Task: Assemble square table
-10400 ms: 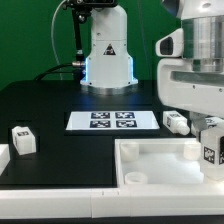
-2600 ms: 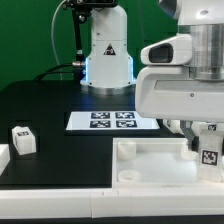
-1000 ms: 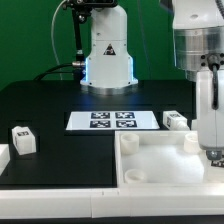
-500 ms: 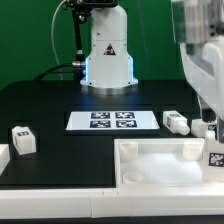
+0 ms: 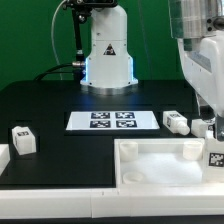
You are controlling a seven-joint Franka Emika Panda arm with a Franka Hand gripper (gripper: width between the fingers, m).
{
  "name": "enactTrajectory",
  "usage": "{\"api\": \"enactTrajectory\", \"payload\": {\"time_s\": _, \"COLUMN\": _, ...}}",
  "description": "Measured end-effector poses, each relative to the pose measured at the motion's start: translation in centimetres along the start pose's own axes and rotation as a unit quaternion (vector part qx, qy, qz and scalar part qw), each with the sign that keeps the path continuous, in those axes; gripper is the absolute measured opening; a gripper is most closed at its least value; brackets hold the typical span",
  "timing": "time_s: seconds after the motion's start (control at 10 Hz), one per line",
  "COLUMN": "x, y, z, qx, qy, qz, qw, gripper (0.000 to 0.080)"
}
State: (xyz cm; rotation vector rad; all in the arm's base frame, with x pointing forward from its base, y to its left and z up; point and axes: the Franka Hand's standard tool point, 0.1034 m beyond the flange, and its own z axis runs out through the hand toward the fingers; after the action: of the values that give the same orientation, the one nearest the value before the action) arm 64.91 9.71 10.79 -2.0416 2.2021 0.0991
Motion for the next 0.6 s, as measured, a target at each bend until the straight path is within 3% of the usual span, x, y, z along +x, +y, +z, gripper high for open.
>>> {"api": "enactTrajectory", "payload": {"time_s": 0.3, "x": -0.3, "y": 0.0, "z": -0.1, "qx": 0.000, "qy": -0.001, "qz": -0.002, "qw": 1.000, "gripper": 0.0649}}
{"api": "enactTrajectory", "payload": {"time_s": 0.5, "x": -2.1, "y": 0.7, "z": -1.4, "qx": 0.003, "qy": -0.008, "qz": -0.020, "qw": 1.000, "gripper": 0.0649}}
{"api": "enactTrajectory", "payload": {"time_s": 0.6, "x": -3.9, "y": 2.0, "z": -1.8, "qx": -0.003, "qy": -0.013, "qz": -0.030, "qw": 0.999, "gripper": 0.0649}}
